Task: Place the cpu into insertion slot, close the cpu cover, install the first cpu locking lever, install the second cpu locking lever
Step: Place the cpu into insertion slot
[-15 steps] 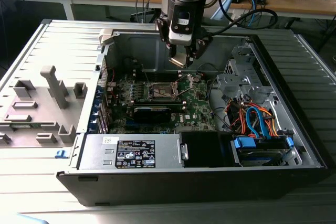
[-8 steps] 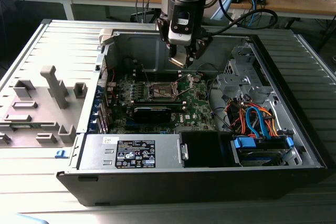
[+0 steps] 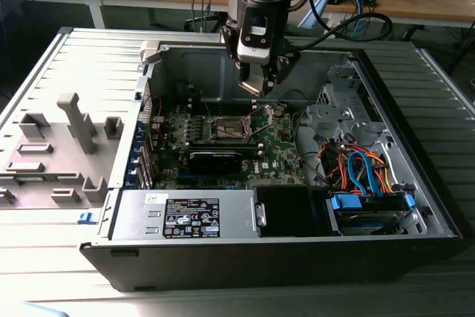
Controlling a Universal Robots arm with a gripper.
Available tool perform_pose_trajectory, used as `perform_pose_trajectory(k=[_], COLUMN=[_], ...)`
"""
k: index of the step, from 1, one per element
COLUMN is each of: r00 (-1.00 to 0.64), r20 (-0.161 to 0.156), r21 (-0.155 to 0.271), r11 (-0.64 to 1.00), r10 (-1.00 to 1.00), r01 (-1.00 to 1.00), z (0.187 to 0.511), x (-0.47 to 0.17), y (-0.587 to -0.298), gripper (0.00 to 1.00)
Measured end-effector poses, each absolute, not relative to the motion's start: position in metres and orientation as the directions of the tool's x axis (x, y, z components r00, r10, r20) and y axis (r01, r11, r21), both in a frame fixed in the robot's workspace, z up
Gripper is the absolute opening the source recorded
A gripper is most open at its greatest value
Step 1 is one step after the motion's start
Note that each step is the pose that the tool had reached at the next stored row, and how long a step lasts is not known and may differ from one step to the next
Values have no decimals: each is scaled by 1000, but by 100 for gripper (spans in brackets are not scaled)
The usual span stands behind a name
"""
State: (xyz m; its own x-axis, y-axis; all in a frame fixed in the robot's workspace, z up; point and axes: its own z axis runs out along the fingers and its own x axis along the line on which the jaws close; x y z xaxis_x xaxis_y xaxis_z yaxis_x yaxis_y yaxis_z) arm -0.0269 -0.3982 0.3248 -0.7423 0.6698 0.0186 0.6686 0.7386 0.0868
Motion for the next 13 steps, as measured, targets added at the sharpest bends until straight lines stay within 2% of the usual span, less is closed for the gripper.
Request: perform_pose_trajectory(k=[13], r00=[-732], r20=[19], r21=[87], r11=[728], r10=[681], r01=[680], z=[325], x=[-27], y=[-398], gripper=[55])
